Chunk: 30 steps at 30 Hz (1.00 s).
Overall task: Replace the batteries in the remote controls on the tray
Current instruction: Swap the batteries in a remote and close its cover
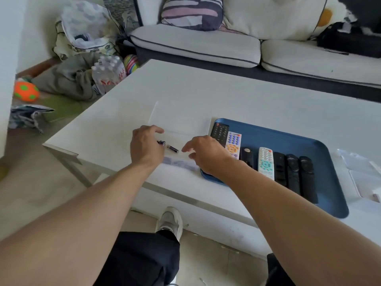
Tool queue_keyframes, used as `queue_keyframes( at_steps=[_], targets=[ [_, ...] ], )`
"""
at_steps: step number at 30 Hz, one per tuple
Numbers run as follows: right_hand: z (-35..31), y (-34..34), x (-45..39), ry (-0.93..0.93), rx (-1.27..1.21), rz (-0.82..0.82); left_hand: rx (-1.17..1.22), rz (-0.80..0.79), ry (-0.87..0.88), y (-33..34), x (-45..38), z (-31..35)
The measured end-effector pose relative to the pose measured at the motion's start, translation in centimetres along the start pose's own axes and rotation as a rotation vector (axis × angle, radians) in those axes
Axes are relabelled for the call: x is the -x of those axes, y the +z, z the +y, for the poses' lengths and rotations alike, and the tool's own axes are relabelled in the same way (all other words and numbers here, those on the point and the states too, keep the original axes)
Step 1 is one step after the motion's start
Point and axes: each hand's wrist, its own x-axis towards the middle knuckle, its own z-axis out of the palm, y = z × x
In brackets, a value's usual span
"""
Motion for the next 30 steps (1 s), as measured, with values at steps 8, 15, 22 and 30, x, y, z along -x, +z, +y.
queue_keyframes(
  at_steps=[8, 15, 22, 30],
  targets=[
    [0.0, -0.2, -2.1, -0.016, -0.040, -0.103, 0.136, -0.131, -0.396, -0.8, -0.4, -1.4],
    [0.3, 0.3, -2.4, -0.060, 0.033, -0.164, 0.158, 0.126, -0.194, -1.0, -0.1, -0.6],
    [-0.4, 0.5, -2.0, -0.110, 0.156, -0.267, 0.147, 0.190, -0.104, -1.1, 0.2, -0.4],
    [-0.2, 0.4, -2.2, -0.061, 0.153, -0.244, 0.143, 0.155, -0.122, -0.8, 0.0, -0.7]
  ],
)
